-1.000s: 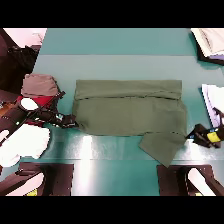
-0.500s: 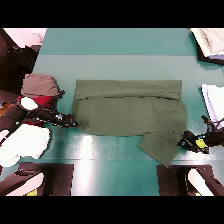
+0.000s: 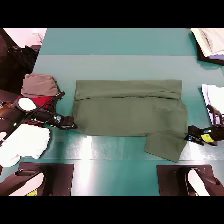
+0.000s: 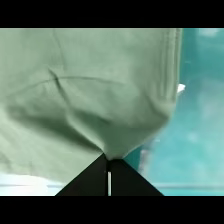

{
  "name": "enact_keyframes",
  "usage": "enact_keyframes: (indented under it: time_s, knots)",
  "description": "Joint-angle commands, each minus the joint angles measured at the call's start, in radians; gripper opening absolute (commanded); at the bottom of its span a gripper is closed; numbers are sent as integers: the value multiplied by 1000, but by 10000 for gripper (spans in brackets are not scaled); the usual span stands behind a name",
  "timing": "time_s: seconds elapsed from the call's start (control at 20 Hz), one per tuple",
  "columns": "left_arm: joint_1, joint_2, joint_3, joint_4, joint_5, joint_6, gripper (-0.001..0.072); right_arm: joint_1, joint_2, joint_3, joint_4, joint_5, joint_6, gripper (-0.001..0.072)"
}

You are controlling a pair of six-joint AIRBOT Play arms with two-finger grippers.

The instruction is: Fold the shirts.

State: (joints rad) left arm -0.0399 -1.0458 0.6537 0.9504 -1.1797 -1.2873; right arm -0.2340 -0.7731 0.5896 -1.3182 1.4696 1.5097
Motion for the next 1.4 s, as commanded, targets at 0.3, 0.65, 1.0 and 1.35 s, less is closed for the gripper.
enact_keyframes:
  time_s: [0.3,0.65,1.0,1.35]
  knots:
    - [0,263,-77,61,-189,-130,27,53,293,16,-219,211,-42,17]
    - [0,236,127,68,115,-138,26,53,60,191,-71,16,-45,17]
    - [0,-142,294,64,240,-134,28,113,-307,465,-11,-106,-54,17]
    - [0,-413,477,43,296,-111,28,203,-584,649,-8,-136,-52,18]
